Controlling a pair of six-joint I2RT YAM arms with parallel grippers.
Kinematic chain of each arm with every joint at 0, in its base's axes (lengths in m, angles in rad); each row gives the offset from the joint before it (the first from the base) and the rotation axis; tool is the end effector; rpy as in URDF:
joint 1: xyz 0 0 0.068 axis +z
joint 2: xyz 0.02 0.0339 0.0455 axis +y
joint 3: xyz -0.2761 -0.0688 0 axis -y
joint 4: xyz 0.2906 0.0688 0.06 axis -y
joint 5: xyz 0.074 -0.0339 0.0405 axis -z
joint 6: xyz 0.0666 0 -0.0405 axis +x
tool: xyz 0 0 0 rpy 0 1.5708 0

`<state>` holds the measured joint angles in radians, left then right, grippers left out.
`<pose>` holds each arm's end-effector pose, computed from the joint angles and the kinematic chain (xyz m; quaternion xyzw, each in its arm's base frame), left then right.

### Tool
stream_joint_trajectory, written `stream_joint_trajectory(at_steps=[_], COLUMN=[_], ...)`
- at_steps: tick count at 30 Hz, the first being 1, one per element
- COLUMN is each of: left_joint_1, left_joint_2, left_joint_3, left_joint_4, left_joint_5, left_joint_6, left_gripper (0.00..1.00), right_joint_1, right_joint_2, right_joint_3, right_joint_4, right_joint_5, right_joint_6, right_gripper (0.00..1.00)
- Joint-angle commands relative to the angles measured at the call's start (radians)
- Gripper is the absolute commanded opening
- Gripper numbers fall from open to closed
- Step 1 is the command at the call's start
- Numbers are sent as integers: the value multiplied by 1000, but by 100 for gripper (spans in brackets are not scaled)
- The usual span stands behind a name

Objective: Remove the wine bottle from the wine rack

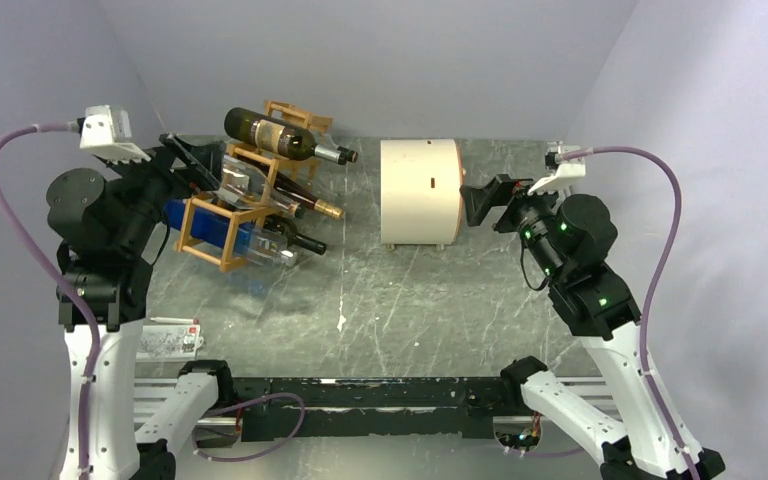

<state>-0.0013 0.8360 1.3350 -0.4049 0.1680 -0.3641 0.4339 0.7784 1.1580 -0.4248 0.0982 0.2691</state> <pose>0.2004 -0.0114 0.5232 -0.0600 0.6709 -0.1894 0.7144 0.1944 0.0829 0.4644 -0.0256 0.7224 0.2043 0.6601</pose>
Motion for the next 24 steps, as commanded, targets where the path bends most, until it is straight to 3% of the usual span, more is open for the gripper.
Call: stream_joint_trajectory(at_steps=[1,9,18,24], left_joint_1=[12,12,13,13], left_joint_2=[52,156,155,133], left_joint_3=[61,133,132,122], left_joint_4=[-72,-184,-228,-243], left_joint_5=[43,120,137,154], left_joint_6=[-12,37,39,27], left_gripper=[99,99,99,99], right_joint_1=[6,6,11,111], right_joint_2=[6,58,181,292], right_joint_3=[16,10,49,59], right_joint_4=[-22,-4,0,45], right_joint_5=[25,-46,-217,-269], right_joint_6=[22,24,17,45], right_gripper=[100,100,100,100])
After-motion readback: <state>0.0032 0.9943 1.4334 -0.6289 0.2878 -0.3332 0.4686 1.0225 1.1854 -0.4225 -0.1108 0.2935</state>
